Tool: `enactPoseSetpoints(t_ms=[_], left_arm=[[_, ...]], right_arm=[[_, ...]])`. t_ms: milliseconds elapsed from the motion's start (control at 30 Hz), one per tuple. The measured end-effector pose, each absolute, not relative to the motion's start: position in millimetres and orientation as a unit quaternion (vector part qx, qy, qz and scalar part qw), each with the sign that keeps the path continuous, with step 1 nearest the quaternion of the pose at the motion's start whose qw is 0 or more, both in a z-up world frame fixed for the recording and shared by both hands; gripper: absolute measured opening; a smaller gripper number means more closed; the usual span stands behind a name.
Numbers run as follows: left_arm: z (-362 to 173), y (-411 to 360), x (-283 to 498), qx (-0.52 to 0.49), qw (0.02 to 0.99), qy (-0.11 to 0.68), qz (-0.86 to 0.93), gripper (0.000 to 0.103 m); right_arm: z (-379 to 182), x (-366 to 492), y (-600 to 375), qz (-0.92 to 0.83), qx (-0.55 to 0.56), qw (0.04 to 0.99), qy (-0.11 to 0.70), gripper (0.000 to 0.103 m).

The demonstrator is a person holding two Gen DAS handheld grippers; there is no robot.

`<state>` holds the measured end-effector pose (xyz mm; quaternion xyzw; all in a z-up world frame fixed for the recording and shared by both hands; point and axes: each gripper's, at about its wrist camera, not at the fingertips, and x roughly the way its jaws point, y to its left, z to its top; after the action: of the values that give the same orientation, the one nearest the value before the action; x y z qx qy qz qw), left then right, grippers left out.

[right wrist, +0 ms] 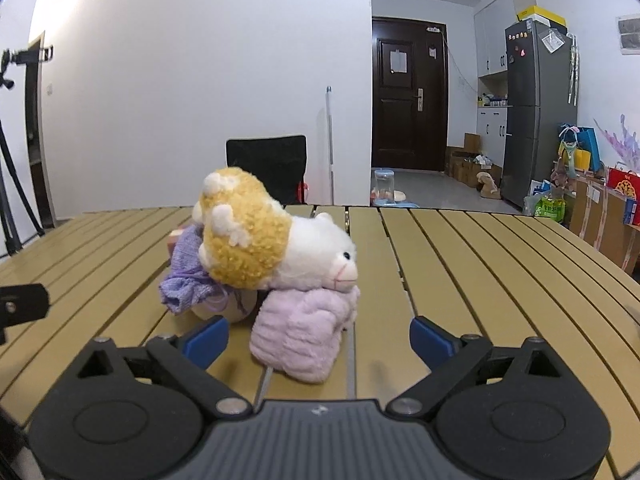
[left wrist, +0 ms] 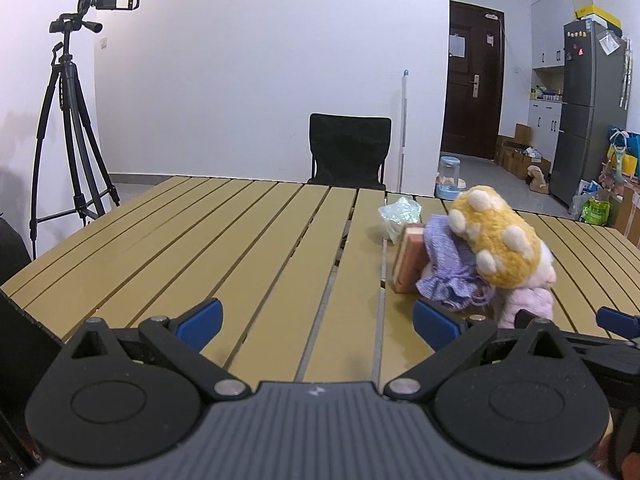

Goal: Collect trash
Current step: 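Close the right gripper on the pink plush towel and lift it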

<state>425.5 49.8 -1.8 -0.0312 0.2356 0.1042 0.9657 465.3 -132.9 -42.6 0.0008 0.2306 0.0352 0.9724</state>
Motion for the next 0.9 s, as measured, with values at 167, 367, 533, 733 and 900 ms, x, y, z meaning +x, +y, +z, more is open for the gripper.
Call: enactPoseSetpoints(t_ms=[167, 367, 533, 733, 900], left_arm=[[-7.3, 53.8, 436.2, -0.038, 0.963, 0.244, 0.105, 0.103], [-14.3, 51.6, 438.3, -0.024, 0.963, 0.250, 0.102, 0.103], [-12.7, 53.5, 437.0, -0.030, 0.962, 0.249, 0.104, 0.103], [-6.8, 50.0, 432.0, -0.036, 0.965, 0.242, 0.100, 0.103], [-3.7, 40.7, 425.4, -0.033, 0.967, 0.235, 0.090, 0.103]], right_arm=[[-50.0, 494.8, -120.4, 0.020, -0.002, 0.968, 0.250, 0.077], [-58.5, 510.0, -115.4, 0.027, 0.001, 0.962, 0.272, 0.045], [-57.8, 503.1, -118.5, 0.041, 0.005, 0.960, 0.275, 0.038], [-53.3, 485.8, -137.1, 0.049, 0.016, 0.961, 0.272, 0.032], [-50.3, 464.8, -149.9, 0.042, 0.012, 0.962, 0.268, 0.031]])
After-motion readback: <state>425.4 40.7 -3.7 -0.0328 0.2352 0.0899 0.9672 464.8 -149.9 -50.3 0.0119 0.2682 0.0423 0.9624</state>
